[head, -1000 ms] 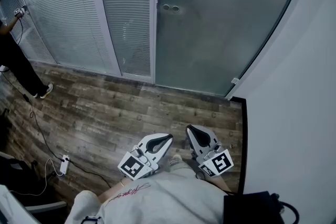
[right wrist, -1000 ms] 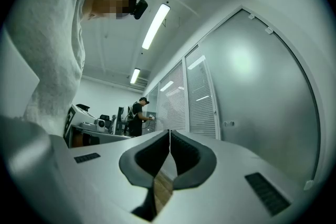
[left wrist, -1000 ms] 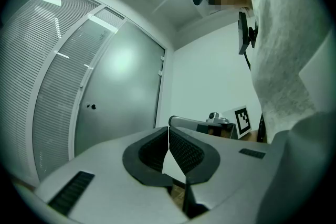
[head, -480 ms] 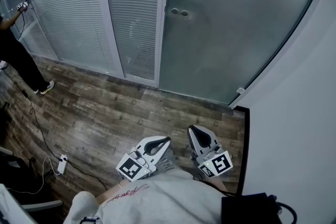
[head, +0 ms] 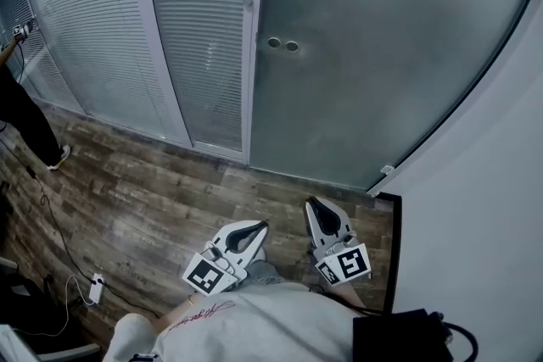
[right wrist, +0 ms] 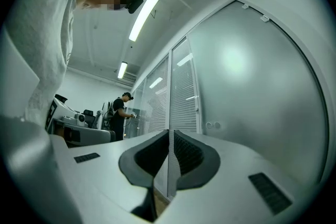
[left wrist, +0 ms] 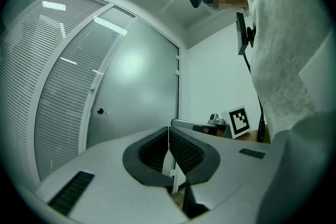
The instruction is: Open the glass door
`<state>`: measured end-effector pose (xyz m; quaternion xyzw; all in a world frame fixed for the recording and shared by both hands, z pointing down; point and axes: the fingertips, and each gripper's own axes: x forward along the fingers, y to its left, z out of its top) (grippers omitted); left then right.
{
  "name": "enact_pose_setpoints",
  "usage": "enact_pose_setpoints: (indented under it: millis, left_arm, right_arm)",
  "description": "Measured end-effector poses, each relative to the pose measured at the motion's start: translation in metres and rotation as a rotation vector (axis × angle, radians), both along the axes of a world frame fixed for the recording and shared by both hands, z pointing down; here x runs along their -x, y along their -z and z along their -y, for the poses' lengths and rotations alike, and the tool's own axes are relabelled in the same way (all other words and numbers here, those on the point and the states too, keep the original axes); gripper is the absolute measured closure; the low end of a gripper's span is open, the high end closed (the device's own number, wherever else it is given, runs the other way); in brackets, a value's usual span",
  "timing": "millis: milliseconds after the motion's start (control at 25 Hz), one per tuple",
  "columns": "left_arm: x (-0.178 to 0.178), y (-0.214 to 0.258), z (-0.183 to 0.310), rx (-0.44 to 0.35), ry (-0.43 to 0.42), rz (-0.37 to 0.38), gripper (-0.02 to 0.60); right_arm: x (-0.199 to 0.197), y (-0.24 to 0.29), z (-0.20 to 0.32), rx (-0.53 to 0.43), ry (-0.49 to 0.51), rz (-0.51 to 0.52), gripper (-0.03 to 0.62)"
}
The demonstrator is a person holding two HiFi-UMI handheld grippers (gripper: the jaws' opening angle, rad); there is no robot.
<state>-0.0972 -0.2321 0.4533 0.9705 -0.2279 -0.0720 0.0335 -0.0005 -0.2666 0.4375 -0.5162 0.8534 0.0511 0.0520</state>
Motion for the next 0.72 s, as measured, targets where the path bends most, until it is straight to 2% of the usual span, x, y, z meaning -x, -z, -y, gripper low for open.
enact_pose_setpoints:
  millis: [360,400,480,600,720]
  left_arm:
    - [-0.004,0.003,0.089,0.027,0.061,0.032,0.563]
    - [-0.002,0.004,0.099,0.026,0.073,0.03,0.563]
    - [0.002,0.006,0.119,0.02,0.098,0.028,0.563]
    - [0.009,0.008,0.147,0.009,0.138,0.026,0.563]
    - [0.017,0.011,0.172,0.002,0.176,0.022,0.563]
  right_arm:
    - [-0.031,0.006,0.121,0.008,-0.043,0.007,0.569]
    - [-0.03,0.006,0.138,0.009,-0.038,0.001,0.552]
    - [-0.029,0.005,0.175,0.015,-0.023,-0.007,0.473]
    - [-0.025,0.006,0.237,0.025,-0.014,-0.039,0.47]
    - [-0.026,0.016,0.305,0.014,-0.049,-0.07,0.457]
